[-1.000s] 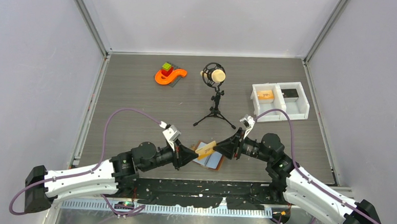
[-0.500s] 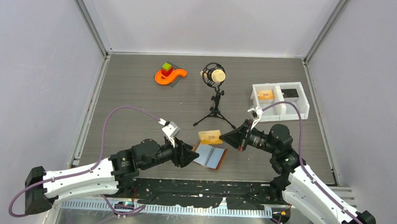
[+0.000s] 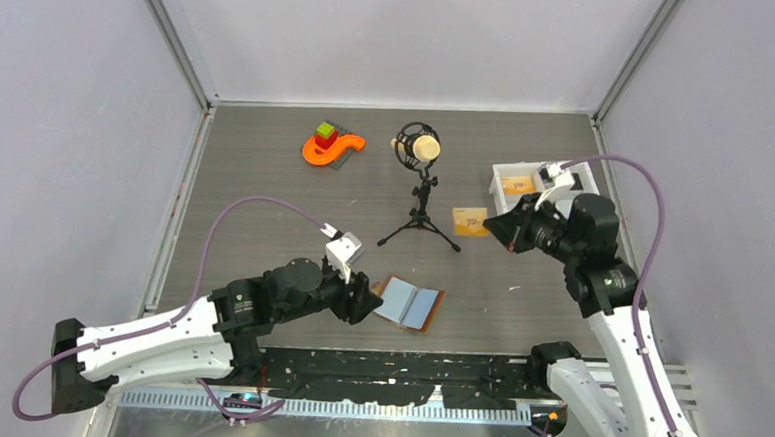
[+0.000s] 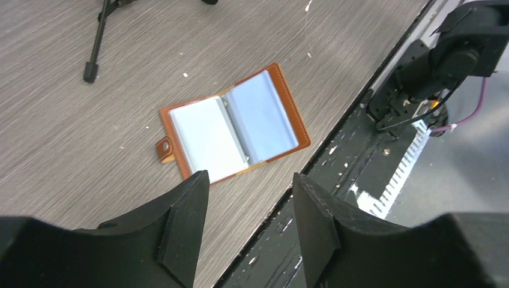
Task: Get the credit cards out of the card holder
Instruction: Place the credit card in the storage box.
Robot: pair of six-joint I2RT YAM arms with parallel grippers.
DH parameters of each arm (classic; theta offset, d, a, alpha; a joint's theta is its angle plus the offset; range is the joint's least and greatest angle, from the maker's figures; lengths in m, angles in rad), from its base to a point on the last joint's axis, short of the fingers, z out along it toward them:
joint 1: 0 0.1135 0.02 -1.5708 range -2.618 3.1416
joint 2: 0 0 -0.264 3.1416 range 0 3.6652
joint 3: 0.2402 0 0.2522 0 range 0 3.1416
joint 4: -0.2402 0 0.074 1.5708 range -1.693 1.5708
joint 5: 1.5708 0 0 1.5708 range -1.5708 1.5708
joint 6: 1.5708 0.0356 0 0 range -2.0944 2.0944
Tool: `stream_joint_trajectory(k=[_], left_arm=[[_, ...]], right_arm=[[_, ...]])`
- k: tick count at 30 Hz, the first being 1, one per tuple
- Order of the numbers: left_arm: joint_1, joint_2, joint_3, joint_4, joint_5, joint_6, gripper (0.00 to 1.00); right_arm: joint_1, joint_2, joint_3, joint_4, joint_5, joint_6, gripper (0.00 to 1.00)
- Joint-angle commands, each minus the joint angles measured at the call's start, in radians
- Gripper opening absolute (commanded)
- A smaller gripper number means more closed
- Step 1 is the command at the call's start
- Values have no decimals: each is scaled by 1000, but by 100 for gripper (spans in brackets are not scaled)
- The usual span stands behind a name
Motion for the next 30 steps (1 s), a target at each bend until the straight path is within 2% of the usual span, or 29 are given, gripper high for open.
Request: stream_joint_trajectory(k=[1, 3, 4, 7, 8, 14, 23, 30], left_arm=[[4, -8, 89, -148, -36, 88, 57], [4, -6, 125, -212, -55, 111, 59], [4, -6, 141, -236, -69, 124, 66], [5, -2, 188, -300, -94, 177, 97], [4, 2, 201, -317, -109, 193, 99], [4, 48, 241, -355, -221, 269, 100], [4, 91, 213, -350, -339, 274, 100], [3, 104, 224, -381, -401, 273, 100]], right_arm=[[-95, 83, 189, -238, 126, -147, 5], [-133, 145, 254, -262, 164, -171, 5], [-161, 187, 291, -266, 173, -177, 5], [-241, 267, 350, -270, 163, -204, 5], [-285, 309, 376, -270, 153, -207, 5], [-406, 572, 505, -264, 84, -222, 5], [-411, 917, 723, -295, 115, -243, 5], [-411, 1081, 850, -322, 83, -285, 5]])
